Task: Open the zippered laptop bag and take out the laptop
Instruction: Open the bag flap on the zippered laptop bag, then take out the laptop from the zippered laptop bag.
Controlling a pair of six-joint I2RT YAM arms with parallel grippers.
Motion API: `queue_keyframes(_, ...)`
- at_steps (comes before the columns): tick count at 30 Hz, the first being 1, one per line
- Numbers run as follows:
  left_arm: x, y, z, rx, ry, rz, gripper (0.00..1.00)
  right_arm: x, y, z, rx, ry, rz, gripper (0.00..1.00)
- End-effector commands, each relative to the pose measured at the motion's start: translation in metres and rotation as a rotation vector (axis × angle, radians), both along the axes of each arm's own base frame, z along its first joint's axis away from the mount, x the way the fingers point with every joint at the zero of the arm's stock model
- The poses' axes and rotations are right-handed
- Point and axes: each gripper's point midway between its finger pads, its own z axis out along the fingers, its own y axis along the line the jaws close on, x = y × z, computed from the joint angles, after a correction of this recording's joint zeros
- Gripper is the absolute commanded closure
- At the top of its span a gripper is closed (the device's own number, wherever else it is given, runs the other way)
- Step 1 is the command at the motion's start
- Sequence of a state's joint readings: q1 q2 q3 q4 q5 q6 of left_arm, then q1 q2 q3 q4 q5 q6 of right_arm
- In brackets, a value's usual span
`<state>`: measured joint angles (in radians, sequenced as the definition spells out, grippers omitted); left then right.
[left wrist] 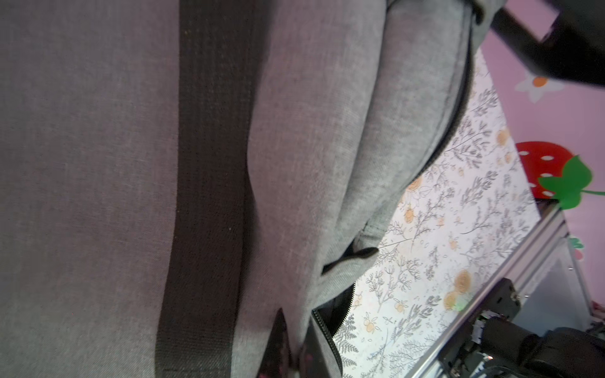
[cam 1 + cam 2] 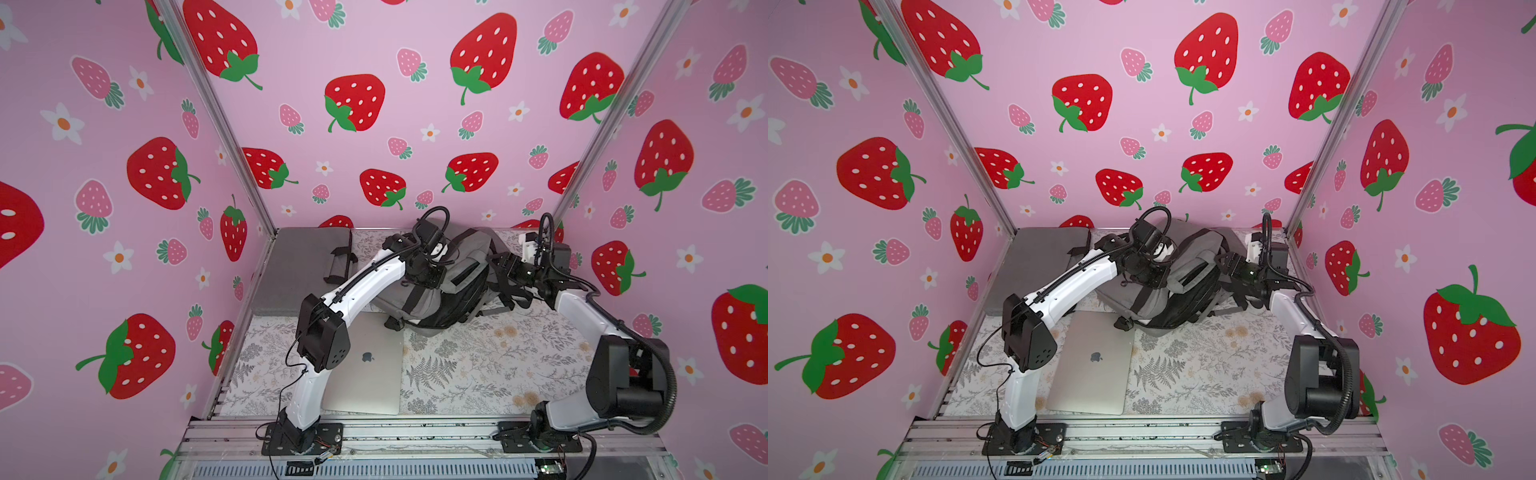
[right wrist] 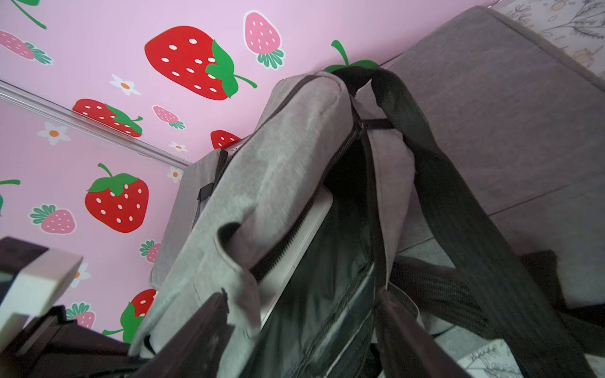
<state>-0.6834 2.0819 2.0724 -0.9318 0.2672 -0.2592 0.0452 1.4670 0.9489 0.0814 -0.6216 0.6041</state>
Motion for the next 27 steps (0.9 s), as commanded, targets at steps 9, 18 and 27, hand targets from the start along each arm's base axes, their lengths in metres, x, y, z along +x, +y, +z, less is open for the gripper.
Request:
queue_keyframes(9,0.014,-0.024,0.091,-0.325,-0.037,-0.010,1.00,-0.029,0.037,-0.020,0.257,0.081,0.031,0.33)
queue_keyframes(18,0.014,-0.025,0.109,-0.357,-0.060,-0.020,1.00,-0.008,0.081,-0.037,0.385,0.142,0.092,0.53)
queue_keyframes(27,0.011,-0.027,0.113,-0.376,-0.058,-0.035,1.00,0.009,0.115,-0.062,0.335,0.213,0.143,0.54)
